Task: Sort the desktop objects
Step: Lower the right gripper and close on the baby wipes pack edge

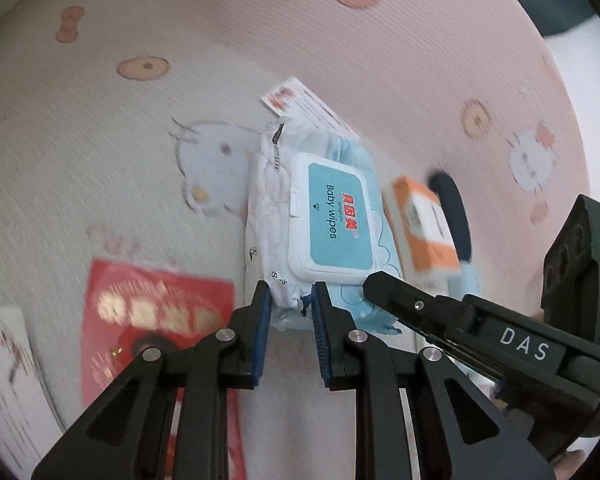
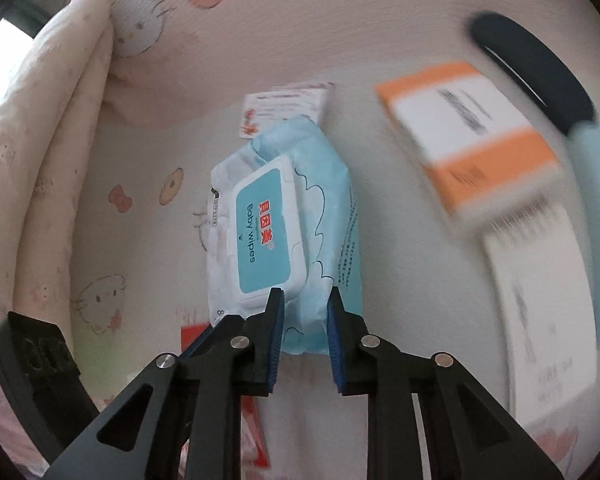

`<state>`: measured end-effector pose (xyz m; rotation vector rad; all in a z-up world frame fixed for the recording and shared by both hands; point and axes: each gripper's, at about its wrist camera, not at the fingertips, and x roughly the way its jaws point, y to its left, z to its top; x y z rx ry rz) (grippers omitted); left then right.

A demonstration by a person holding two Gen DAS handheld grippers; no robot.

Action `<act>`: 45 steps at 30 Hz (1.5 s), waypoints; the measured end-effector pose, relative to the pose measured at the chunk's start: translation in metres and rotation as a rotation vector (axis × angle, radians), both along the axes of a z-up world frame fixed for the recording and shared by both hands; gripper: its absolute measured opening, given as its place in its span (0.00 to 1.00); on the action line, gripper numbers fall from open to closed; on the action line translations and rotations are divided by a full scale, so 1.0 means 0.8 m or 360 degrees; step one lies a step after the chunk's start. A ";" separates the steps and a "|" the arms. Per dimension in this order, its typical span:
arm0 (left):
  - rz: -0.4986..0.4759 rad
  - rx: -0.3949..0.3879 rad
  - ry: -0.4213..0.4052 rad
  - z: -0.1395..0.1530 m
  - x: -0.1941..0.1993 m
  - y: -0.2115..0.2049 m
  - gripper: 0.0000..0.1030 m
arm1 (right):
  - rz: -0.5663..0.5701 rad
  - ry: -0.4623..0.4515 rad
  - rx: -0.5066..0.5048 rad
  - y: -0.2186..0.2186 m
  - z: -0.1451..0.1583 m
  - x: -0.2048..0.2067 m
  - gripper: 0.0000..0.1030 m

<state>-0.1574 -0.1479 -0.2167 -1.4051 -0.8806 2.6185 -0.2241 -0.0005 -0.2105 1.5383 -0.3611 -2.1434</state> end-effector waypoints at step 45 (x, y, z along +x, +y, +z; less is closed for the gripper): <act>-0.0141 0.0221 -0.0106 -0.014 -0.032 0.002 0.46 | -0.0207 -0.0087 -0.0047 0.089 -0.016 -0.003 0.42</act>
